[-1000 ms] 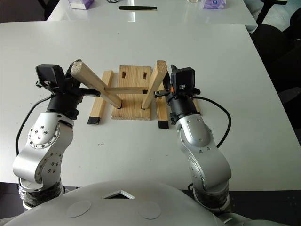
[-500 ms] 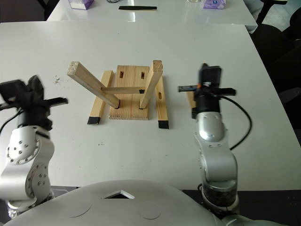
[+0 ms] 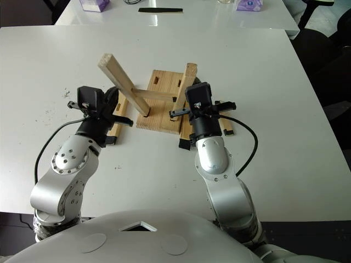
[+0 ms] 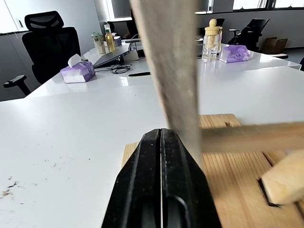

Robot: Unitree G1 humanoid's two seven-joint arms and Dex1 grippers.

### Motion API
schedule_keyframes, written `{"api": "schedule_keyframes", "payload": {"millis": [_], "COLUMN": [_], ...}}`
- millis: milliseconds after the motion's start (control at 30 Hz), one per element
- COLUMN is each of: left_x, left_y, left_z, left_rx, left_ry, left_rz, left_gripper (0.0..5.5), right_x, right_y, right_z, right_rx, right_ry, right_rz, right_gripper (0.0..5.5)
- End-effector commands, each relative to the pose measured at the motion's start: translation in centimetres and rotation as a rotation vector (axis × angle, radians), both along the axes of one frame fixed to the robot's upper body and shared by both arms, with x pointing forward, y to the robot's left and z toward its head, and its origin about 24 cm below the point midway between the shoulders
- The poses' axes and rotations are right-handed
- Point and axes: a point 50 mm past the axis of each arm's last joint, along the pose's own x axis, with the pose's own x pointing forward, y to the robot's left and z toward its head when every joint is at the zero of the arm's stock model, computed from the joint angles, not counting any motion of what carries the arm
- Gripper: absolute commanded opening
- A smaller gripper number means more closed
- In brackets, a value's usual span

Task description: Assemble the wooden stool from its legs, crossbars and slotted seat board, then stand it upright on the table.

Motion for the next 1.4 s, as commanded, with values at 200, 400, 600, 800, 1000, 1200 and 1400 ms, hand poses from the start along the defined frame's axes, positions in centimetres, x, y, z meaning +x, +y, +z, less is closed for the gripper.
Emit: {"api": "schedule_keyframes", "payload": {"millis": [200, 400, 600, 800, 1000, 1200, 1400], "left_x": [-1.7, -0.4, 3.3, 7.4, 10.3, 13.3, 15.6], "left_y": [0.0, 5.8, 12.5, 14.0, 15.2, 14.6, 11.1], "left_z": [1.4, 2.1, 2.3, -0.5, -1.4, -1.2, -1.0], "left_rx": [-0.068, -0.069, 0.025, -0.007, -0.001, -0.028, -0.079], "left_ry": [-0.050, -0.125, -0.199, -0.122, -0.109, -0.143, -0.129], "left_rz": [-0.066, 0.176, 0.295, 0.072, 0.002, -0.076, -0.328], "left_gripper": [0.00, 0.00, 0.00, 0.00, 0.00, 0.00, 0.00], "right_x": [1.4, 3.0, 4.0, 3.9, 4.7, 3.7, 3.9], "right_y": [-0.4, -3.2, -2.6, -2.8, -6.2, -5.7, -2.5], "right_z": [-1.9, -2.3, -1.9, -1.5, -0.9, -1.2, -1.5], "right_rx": [-0.027, -0.044, 0.007, 0.120, 0.083, 0.058, 0.084], "right_ry": [0.107, 0.089, 0.048, 0.141, 0.227, 0.267, 0.240], "right_rz": [0.200, 0.102, 0.143, 0.388, 0.622, 0.841, 0.912], "right_gripper": [0.04, 0.04, 0.04, 0.04, 0.04, 0.04, 0.04]}}
